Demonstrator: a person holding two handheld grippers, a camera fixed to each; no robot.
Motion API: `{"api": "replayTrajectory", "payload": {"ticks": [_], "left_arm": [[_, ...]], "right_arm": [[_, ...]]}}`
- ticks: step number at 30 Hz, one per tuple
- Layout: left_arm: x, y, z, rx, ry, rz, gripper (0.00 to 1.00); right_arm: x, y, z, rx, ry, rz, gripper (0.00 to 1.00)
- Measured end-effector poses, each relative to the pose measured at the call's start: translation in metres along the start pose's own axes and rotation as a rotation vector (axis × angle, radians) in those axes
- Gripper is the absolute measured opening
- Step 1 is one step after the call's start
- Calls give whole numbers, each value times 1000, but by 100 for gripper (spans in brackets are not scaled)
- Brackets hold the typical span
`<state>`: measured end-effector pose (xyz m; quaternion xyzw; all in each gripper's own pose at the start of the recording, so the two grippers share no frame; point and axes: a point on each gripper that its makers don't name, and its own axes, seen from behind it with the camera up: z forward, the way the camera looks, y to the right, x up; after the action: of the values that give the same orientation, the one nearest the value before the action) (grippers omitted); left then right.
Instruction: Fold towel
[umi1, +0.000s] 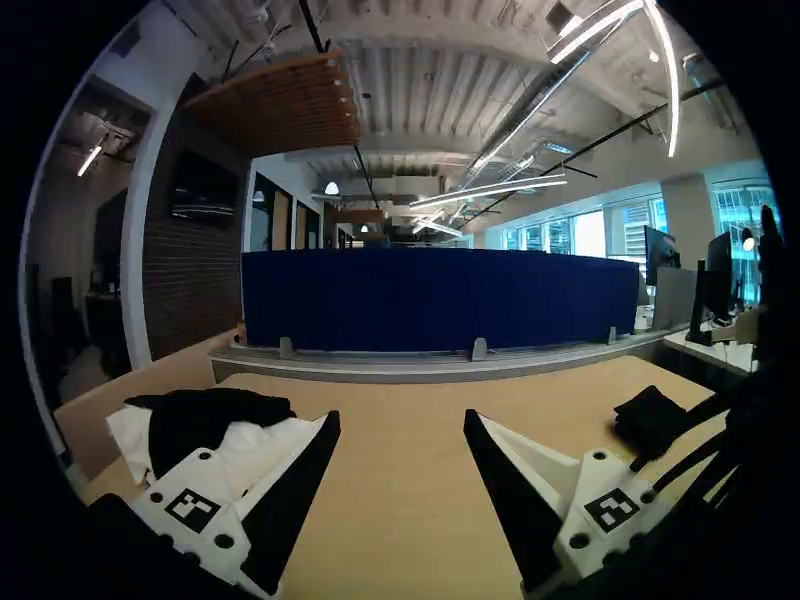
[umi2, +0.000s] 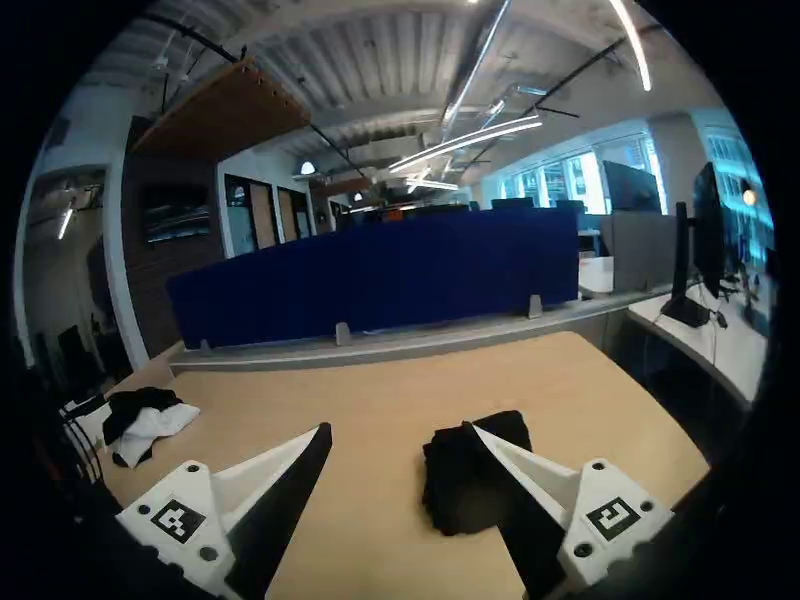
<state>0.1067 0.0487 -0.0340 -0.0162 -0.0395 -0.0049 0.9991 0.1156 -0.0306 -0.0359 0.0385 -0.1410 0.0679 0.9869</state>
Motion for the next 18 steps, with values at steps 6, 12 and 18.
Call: {"api": "replayTrajectory", "payload": {"ticks": [6, 12, 18], "left_arm": [[-22, -12, 4, 39, 19, 25, 92], [-44, -17, 9, 37, 39, 10, 92], [-60, -23, 16, 37, 58, 3, 91]], "right_arm": [[-11, 13, 8, -41, -21, -39, 100], [-26, 7, 16, -46, -40, -86, 100], [-35, -3, 24, -38, -44, -119, 100]]}}
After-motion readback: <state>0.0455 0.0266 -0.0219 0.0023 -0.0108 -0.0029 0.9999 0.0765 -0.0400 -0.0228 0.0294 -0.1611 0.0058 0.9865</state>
